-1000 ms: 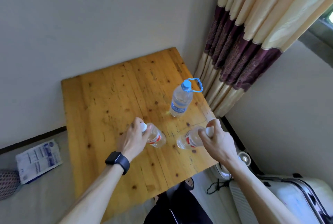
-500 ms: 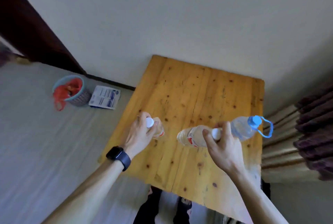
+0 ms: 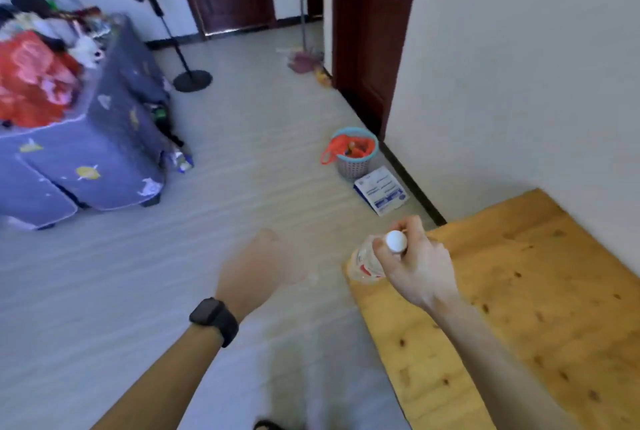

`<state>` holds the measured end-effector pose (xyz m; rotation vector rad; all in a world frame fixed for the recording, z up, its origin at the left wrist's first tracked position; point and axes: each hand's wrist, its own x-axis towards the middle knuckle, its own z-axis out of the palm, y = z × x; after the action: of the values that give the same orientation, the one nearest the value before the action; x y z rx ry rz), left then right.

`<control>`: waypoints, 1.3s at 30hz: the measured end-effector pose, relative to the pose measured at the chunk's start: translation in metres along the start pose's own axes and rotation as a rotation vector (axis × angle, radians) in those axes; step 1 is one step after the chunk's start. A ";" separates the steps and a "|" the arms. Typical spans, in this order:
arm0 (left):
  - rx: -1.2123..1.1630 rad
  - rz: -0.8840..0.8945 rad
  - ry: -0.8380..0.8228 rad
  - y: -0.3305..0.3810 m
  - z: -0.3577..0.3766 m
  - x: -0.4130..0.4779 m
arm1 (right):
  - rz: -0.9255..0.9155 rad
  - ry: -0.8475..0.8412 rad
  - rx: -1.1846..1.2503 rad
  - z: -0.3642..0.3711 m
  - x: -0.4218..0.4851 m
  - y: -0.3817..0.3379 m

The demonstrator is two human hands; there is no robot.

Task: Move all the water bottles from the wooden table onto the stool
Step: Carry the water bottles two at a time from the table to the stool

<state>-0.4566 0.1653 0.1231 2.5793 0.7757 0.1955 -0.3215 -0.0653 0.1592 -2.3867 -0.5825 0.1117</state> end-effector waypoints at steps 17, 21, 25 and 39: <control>-0.043 -0.844 0.456 -0.333 -0.178 -0.186 | -0.757 -0.615 -0.002 0.308 -0.034 -0.381; 0.025 -1.065 0.511 -0.376 -0.195 -0.231 | -0.922 -0.729 0.002 0.370 -0.058 -0.451; 0.096 -1.245 0.518 -0.421 -0.219 -0.261 | -1.059 -0.841 0.018 0.430 -0.073 -0.516; 0.130 -1.629 0.724 -0.573 -0.324 -0.318 | -1.251 -0.996 0.126 0.583 -0.146 -0.743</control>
<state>-1.0856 0.5368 0.1539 1.1440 2.7803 0.5110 -0.8671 0.7196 0.1672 -1.3151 -2.2673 0.7312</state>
